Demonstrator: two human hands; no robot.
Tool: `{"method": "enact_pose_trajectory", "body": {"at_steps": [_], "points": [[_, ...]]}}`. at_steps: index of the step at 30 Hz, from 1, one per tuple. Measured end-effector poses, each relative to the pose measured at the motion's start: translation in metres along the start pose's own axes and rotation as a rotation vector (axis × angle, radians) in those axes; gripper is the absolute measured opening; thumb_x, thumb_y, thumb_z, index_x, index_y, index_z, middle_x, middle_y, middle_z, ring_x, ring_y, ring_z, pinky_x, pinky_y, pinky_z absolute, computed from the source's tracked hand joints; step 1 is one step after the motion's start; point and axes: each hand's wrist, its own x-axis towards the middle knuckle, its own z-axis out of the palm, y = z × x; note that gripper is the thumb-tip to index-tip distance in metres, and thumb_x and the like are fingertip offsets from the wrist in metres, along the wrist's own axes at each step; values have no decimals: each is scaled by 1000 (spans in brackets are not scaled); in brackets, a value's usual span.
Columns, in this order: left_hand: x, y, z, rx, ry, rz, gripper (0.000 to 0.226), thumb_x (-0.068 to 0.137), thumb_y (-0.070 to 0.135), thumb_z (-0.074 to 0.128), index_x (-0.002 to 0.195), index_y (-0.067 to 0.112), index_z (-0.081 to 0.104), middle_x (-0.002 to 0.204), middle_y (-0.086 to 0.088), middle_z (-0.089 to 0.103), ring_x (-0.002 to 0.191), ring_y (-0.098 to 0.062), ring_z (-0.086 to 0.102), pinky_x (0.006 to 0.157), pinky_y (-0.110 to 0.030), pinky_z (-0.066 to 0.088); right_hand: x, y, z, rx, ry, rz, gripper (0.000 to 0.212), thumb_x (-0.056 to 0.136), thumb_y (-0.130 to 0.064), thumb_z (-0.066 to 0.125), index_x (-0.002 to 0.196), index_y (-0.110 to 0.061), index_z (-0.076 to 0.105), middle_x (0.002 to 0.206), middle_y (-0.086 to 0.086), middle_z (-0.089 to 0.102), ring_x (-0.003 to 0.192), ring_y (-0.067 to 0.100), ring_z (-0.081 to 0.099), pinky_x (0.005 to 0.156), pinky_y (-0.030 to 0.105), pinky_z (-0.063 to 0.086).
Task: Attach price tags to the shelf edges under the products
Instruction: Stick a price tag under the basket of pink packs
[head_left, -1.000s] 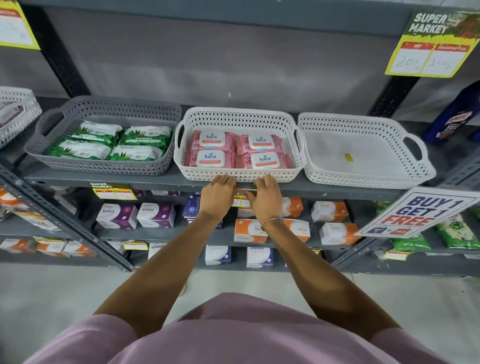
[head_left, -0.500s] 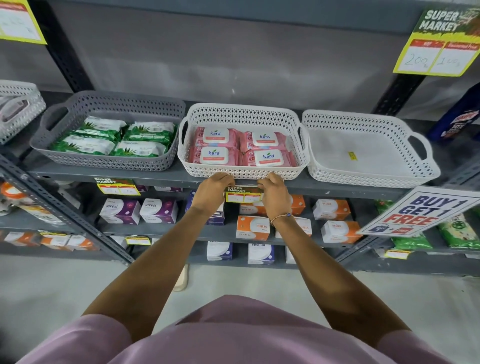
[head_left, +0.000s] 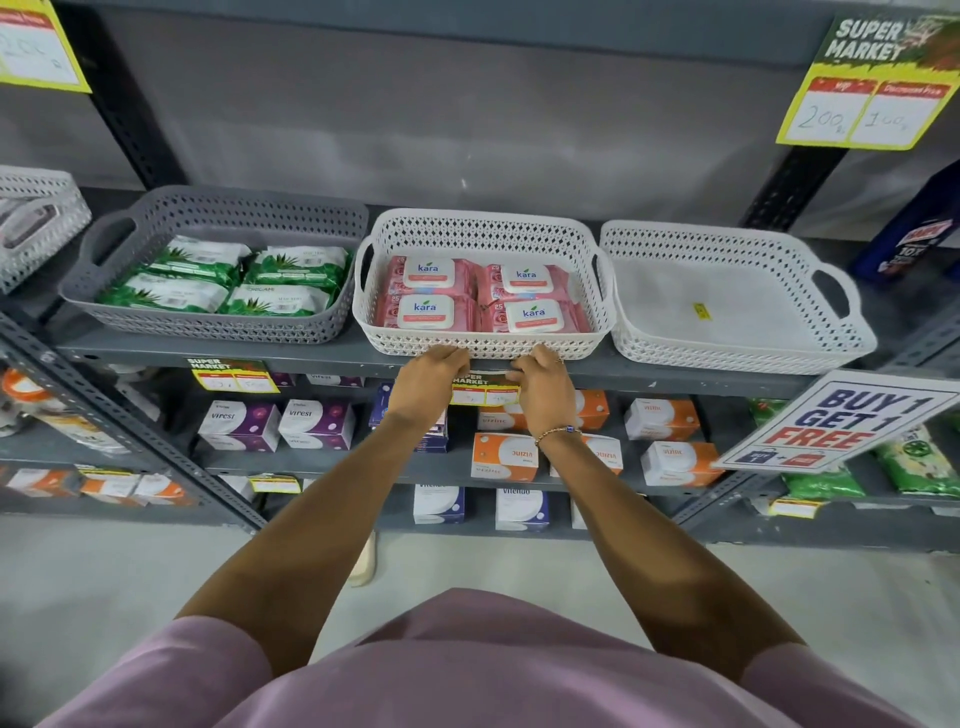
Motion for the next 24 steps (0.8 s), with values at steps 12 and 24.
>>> {"method": "enact_pose_trajectory", "body": {"at_steps": [12,24], "points": [[-6,-9,-10,15,-72,110,52,68,-27,45,109,1,64,113,-19,64,100,-36,61,79,-42,52,5,15,-10,36,-167,20,23,86,6,51,104,5,65,114,24,59,108,37,51,95,46,46],[-27,-14,-33,64,43,245,41,78,-12,56,116,4,60,116,-14,64,102,-34,63,74,-46,58,-26,-20,-22,105,60,-4,35,81,15,51,111,3,65,113,20,64,106,36,60,93,40,50]]}}
